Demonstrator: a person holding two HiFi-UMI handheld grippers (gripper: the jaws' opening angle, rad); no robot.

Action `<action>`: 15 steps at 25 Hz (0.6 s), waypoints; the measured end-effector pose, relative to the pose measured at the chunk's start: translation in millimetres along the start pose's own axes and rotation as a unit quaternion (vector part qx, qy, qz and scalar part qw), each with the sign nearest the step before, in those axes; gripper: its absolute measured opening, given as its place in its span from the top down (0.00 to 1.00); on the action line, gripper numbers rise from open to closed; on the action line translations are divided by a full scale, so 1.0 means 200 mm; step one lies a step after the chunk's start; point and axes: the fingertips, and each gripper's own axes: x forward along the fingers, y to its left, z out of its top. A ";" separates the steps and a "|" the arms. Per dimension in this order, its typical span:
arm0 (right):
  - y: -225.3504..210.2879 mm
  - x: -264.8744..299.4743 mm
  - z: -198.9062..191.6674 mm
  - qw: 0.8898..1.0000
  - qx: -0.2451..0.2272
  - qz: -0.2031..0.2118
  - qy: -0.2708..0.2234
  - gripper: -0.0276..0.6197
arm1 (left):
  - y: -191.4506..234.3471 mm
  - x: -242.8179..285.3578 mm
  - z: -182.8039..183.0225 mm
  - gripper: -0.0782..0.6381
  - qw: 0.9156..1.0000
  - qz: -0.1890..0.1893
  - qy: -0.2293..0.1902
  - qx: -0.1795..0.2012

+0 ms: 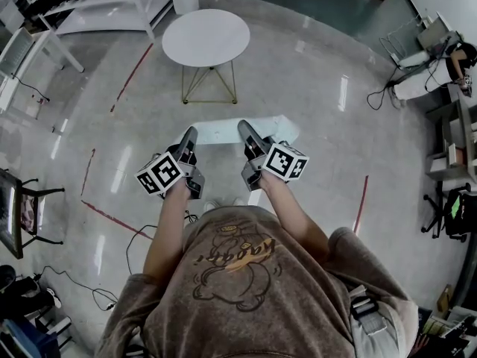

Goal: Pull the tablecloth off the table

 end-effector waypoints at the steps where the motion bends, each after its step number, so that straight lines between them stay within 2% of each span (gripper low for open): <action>1: 0.00 0.00 0.00 1.000 0.001 0.001 0.001 0.90 | 0.00 0.00 0.00 0.85 1.000 0.001 0.001 0.000; 15: 0.02 0.01 -0.02 1.000 0.007 0.005 0.004 0.90 | 0.05 -0.02 -0.02 0.85 1.000 0.015 0.020 0.005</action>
